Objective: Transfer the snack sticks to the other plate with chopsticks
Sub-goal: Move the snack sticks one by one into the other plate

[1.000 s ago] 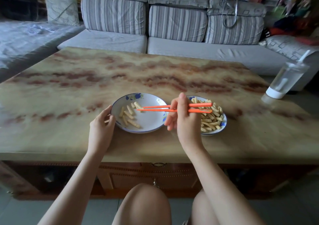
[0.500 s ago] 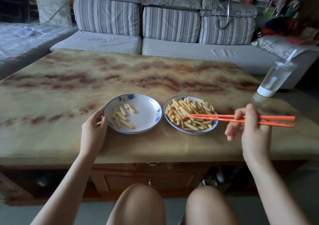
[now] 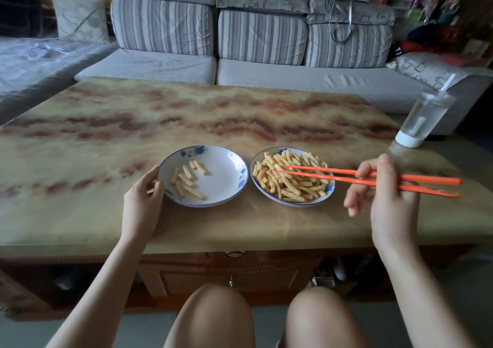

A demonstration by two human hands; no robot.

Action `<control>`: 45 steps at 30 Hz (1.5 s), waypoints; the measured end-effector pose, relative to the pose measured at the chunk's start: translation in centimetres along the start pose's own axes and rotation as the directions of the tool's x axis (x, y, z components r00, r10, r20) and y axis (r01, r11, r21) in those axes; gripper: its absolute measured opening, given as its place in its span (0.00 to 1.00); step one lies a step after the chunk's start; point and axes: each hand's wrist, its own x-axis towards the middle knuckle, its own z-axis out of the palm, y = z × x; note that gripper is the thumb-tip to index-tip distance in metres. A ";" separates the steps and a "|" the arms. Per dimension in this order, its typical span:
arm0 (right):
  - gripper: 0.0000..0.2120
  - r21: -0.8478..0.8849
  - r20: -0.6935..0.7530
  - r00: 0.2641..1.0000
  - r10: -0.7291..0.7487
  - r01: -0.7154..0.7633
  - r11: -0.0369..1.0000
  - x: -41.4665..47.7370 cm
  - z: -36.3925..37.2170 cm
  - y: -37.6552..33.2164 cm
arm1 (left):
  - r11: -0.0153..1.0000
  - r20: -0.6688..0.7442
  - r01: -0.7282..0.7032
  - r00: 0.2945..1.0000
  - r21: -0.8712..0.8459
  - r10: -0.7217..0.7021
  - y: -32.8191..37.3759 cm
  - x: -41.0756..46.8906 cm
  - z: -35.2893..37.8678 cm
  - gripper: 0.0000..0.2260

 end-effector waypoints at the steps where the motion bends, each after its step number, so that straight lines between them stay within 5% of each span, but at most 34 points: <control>1: 0.20 0.024 0.014 1.000 0.002 -0.002 1.000 -0.1 0.7 0.0 | 1.000 0.001 0.001 1.000 0.000 -0.001 0.0 0.0 0.0 0.17; 8: 0.20 0.077 0.210 0.974 0.087 -0.106 0.991 -0.7 8.2 2.3 | 1.000 0.007 0.019 1.000 -0.008 -0.019 -0.3 0.1 0.0 0.18; 18: 0.19 0.033 0.286 0.949 0.134 -0.150 0.988 -0.5 14.5 5.3 | 1.000 -0.012 0.025 1.000 -0.005 -0.025 0.1 0.1 0.0 0.17; 32: 0.20 0.188 0.051 0.982 0.182 -0.188 0.964 0.3 9.6 3.3 | 0.999 -0.002 0.036 0.999 -0.010 -0.036 0.1 0.0 -0.1 0.17; 45: 0.20 0.063 -0.149 0.982 0.116 -0.108 0.992 0.9 0.4 3.4 | 1.000 0.004 0.017 1.000 -0.014 -0.017 0.2 -0.2 -0.1 0.17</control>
